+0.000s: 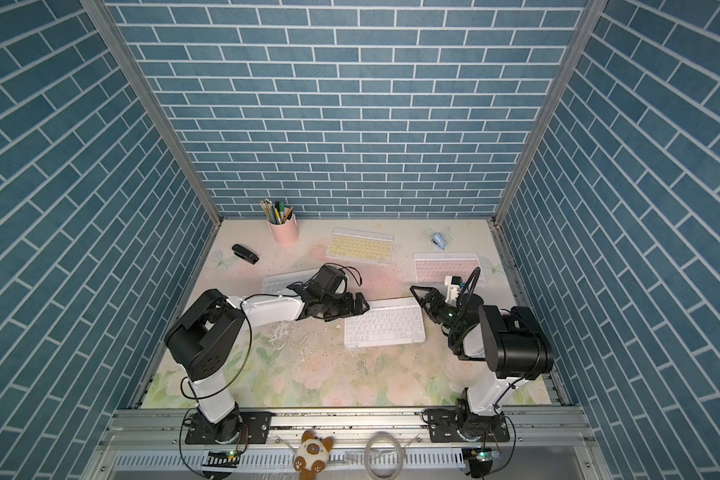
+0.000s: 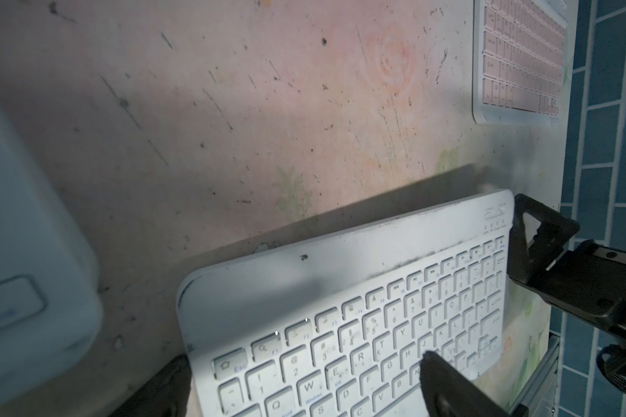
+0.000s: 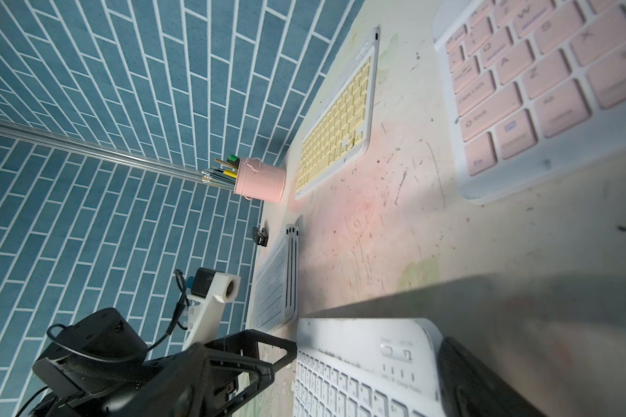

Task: Stack the numeric keypads
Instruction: Pick up the numeric keypad from the center of the board.

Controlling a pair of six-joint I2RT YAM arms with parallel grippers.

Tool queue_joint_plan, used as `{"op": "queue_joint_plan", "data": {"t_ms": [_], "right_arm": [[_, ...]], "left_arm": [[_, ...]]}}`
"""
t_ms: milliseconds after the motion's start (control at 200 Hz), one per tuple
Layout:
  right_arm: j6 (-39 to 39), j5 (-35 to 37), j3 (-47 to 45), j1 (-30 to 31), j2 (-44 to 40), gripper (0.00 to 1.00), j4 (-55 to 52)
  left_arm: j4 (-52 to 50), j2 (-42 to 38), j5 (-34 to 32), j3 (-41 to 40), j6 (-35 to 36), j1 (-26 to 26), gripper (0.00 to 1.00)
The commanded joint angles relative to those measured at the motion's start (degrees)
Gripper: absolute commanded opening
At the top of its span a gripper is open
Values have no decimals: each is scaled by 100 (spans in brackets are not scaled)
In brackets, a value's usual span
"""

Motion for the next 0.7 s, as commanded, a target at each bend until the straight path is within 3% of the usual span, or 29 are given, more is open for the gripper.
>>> {"op": "queue_joint_plan", "data": {"t_ms": [0, 360, 695], "right_arm": [[573, -395, -108, 362, -325, 99, 254], [756, 392, -94, 823, -1045, 99, -335], [998, 862, -205, 1036, -1178, 99, -300]], "left_arm": [[-67, 171, 245, 37, 55, -77, 99], [297, 120, 330, -63, -72, -143, 100], [1190, -2, 576, -429, -303, -139, 99]]}}
